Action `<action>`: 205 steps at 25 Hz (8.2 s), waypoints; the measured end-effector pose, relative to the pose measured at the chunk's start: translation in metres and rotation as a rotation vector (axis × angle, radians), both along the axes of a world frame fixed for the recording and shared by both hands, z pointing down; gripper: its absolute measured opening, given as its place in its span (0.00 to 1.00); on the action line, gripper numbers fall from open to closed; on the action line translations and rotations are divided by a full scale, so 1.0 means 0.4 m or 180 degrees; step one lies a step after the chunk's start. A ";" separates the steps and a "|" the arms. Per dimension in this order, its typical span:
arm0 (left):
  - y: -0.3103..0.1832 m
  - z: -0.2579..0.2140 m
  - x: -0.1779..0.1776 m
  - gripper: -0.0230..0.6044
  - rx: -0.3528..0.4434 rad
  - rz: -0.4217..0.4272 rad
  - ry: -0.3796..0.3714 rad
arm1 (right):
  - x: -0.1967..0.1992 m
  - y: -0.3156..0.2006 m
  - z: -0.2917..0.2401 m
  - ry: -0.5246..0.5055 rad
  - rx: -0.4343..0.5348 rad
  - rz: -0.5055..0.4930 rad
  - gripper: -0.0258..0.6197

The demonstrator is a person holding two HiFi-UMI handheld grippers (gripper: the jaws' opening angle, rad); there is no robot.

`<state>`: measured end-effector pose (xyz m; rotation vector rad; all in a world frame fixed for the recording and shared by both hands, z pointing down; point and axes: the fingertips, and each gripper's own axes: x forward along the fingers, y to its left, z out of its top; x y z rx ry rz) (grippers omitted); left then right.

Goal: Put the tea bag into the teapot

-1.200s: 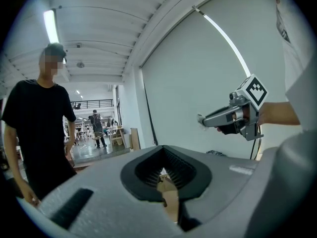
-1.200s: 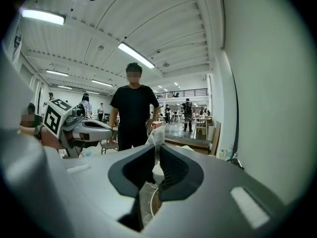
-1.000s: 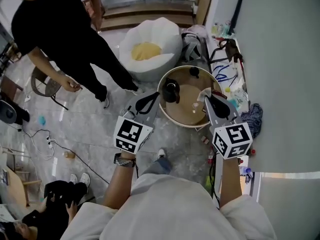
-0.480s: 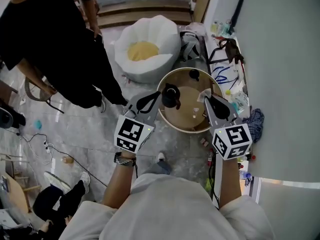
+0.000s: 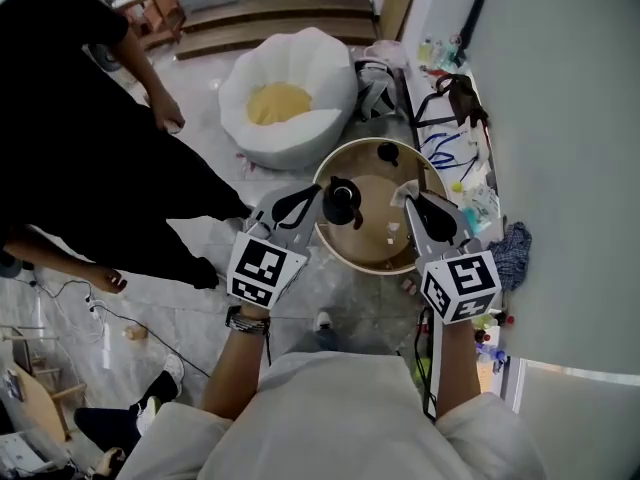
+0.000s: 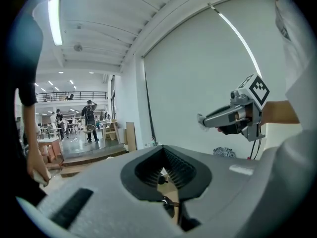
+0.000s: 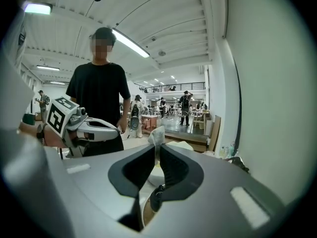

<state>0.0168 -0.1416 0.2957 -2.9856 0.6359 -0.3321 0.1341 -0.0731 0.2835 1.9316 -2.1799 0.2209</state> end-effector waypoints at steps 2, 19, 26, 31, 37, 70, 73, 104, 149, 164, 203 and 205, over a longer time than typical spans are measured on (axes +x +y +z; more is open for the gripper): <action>-0.018 0.007 0.008 0.04 -0.0022 0.0006 0.0000 | 0.003 -0.019 0.012 0.0008 -0.0035 -0.0018 0.10; -0.230 0.180 0.092 0.04 -0.0355 -0.0263 -0.0195 | 0.085 -0.298 0.226 0.0030 -0.0526 -0.0425 0.10; -0.327 0.264 0.113 0.04 -0.0481 -0.0474 -0.0262 | 0.118 -0.428 0.366 0.0021 -0.0799 -0.0690 0.10; -0.384 0.325 0.123 0.04 -0.0579 -0.0625 -0.0300 | 0.123 -0.487 0.467 0.0032 -0.1011 -0.0880 0.10; -0.418 0.398 0.123 0.04 -0.0709 -0.0775 -0.0351 | 0.106 -0.523 0.589 0.0043 -0.1245 -0.1062 0.10; -0.421 0.654 0.065 0.04 -0.1282 -0.1239 -0.0516 | 0.066 -0.559 1.139 0.0968 -0.2452 -0.1704 0.10; -0.423 0.663 0.060 0.04 -0.1303 -0.1249 -0.0521 | 0.066 -0.558 1.164 0.1146 -0.2503 -0.1747 0.10; -0.405 0.713 0.060 0.04 -0.1464 -0.1181 -0.0576 | 0.029 -0.554 1.200 0.1642 -0.2597 -0.2008 0.17; -0.323 0.468 0.092 0.04 -0.0928 -0.0794 -0.0390 | 0.068 -0.505 0.807 0.0976 -0.1958 -0.1266 0.08; -0.205 0.244 0.060 0.04 -0.0446 -0.0451 -0.0189 | 0.026 -0.360 0.415 0.0488 -0.1017 -0.0642 0.05; 0.266 -0.237 0.013 0.04 0.0648 0.0065 0.0382 | -0.049 0.211 -0.180 0.0470 0.0467 -0.0211 0.05; 0.274 -0.235 0.010 0.04 0.0650 0.0072 0.0377 | -0.056 0.217 -0.174 0.0500 0.0453 -0.0218 0.05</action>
